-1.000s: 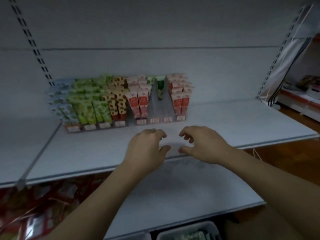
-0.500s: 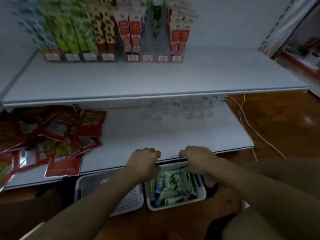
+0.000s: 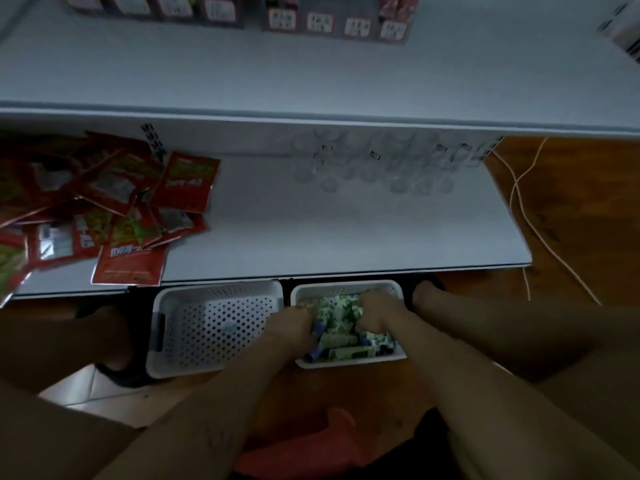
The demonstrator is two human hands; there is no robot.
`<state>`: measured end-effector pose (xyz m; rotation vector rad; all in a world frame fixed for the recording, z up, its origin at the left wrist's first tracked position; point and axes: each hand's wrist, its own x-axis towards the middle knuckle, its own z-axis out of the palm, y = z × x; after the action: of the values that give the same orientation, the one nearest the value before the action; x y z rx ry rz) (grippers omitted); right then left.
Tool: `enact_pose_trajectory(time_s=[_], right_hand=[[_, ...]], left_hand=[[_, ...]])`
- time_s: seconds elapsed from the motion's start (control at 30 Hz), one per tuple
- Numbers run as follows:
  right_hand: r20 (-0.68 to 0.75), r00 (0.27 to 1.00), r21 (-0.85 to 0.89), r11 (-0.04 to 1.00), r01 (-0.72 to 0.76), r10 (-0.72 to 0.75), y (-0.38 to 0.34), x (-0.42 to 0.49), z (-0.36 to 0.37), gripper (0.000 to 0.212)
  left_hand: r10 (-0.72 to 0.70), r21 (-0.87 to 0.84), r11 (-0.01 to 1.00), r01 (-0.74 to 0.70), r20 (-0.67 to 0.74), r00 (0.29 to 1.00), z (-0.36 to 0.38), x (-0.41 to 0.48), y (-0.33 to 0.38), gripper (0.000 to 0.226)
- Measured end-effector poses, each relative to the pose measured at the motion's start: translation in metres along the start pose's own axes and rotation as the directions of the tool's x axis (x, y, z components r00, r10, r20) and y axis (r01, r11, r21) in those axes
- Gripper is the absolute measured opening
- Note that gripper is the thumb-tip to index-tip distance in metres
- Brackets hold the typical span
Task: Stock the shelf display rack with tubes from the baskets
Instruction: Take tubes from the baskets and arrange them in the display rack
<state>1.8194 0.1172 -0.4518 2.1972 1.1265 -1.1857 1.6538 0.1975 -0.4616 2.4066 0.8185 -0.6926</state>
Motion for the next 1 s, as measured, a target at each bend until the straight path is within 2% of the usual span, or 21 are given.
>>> enact_pose_trajectory(time_s=[0.07,0.17,0.2,0.27,0.33,0.43,0.5,0.73,0.8,0.87,0.93,1.0], right_hand=[[-0.016,1.000,0.088,0.996,-0.024,0.026,0.009,0.009,0.006,0.042],[-0.031,0.993,0.156,0.982,-0.108,0.114,0.032,0.016,0.013,0.017],[-0.039,0.989,0.169,0.977,-0.132,0.140,0.037,0.018,0.015,0.019],[-0.033,0.989,0.209,0.969,-0.132,0.141,0.045,0.021,0.021,0.042],[-0.024,0.993,0.262,0.959,-0.108,0.119,0.047,0.022,0.025,0.062],[0.021,0.997,0.340,0.937,-0.082,0.079,0.047,0.025,0.030,0.067],[0.089,0.995,0.362,0.930,-0.066,0.036,0.047,0.029,0.036,0.065],[0.185,0.982,0.227,0.974,-0.016,-0.027,0.043,0.035,0.036,0.057],[0.131,0.991,0.204,0.979,0.003,-0.030,0.044,0.035,0.036,0.057],[0.072,0.997,0.153,0.988,-0.001,-0.010,0.045,0.036,0.034,0.054],[0.065,0.998,0.111,0.994,-0.011,0.004,0.044,0.033,0.030,0.047],[0.054,0.999,0.093,0.996,-0.006,0.001,0.042,0.028,0.027,0.047]], left_hand=[[-0.003,0.008,1.000,0.003,0.029,1.000,0.001,0.008,0.000,0.025],[0.024,0.055,0.998,-0.027,0.048,0.999,0.003,0.022,0.005,0.020],[0.043,0.061,0.997,-0.046,0.039,0.998,0.005,0.027,0.008,0.017],[0.075,0.049,0.996,-0.075,0.006,0.997,0.013,0.034,0.016,0.015],[0.084,0.047,0.995,-0.084,0.000,0.996,0.026,0.039,0.023,0.023],[0.086,0.031,0.996,-0.087,0.022,0.996,0.042,0.045,0.027,0.046],[0.096,0.061,0.993,-0.098,0.041,0.995,0.048,0.048,0.026,0.046],[0.093,0.154,0.983,-0.103,0.067,0.993,0.057,0.062,0.023,0.026],[0.094,0.154,0.983,-0.104,0.075,0.993,0.056,0.064,0.023,0.025],[0.093,0.100,0.990,-0.100,0.073,0.993,0.054,0.064,0.023,0.029],[0.098,-0.018,0.995,-0.097,0.069,0.993,0.052,0.064,0.023,0.044],[0.092,-0.135,0.987,-0.084,0.057,0.994,0.047,0.062,0.024,0.047]])
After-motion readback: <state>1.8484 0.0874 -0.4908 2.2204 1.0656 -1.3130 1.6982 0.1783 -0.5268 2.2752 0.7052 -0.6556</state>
